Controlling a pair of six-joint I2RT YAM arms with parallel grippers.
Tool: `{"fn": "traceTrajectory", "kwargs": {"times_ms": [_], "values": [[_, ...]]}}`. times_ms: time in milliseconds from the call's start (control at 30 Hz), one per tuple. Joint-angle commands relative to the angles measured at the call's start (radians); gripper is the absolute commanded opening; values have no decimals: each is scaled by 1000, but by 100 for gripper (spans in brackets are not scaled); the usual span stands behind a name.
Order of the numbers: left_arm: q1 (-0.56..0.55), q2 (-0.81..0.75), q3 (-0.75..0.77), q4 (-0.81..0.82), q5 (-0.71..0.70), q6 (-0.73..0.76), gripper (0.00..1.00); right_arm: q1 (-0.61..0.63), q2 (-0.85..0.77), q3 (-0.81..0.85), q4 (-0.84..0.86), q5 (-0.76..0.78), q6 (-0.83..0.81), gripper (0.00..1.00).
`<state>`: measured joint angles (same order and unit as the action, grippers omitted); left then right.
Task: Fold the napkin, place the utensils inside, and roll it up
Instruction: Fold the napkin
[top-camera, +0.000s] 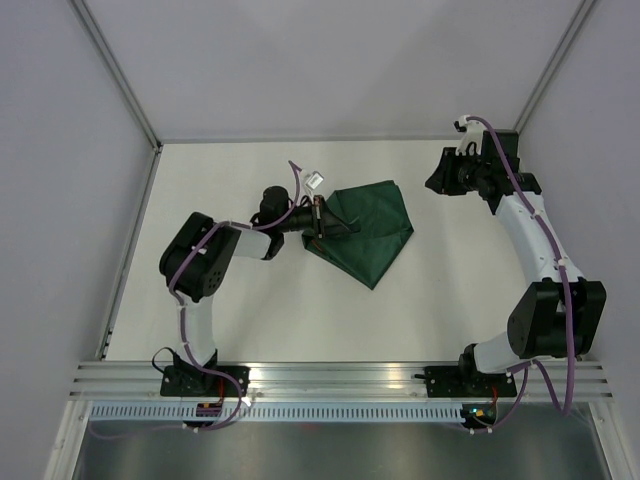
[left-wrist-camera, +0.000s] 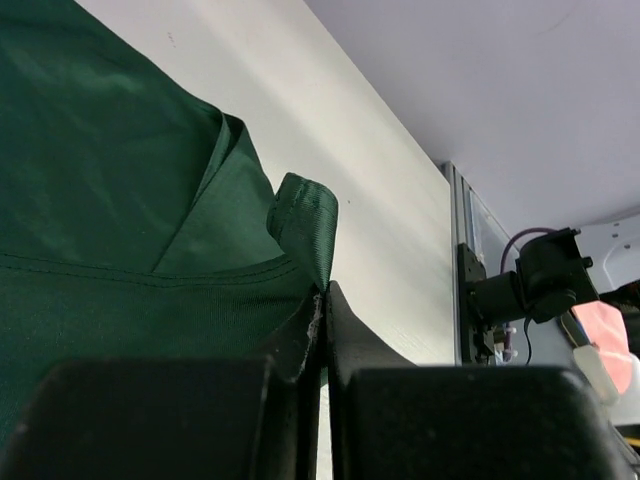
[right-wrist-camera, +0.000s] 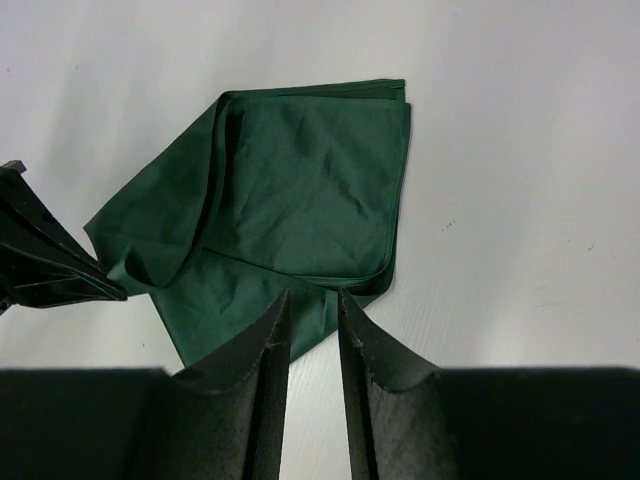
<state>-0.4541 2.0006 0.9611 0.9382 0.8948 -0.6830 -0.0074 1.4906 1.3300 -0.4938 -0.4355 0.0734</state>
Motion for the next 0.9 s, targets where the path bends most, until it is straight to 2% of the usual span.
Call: {"fn": "traceTrajectory", "kwargs": {"times_ms": [0,467,767,867], "values": [[-26,29,53,14,82,76,2,27,8,3,4,11,-9,31],[-123,64,123,-127,142,181,2,38,17,3,4,20,-12,31],[-179,82,136,-272,98,286,2,43,22,3,4,24,-12,31],[-195,84,127,-297,72,310,7,44,22,3,6,26,-15,31]]}}
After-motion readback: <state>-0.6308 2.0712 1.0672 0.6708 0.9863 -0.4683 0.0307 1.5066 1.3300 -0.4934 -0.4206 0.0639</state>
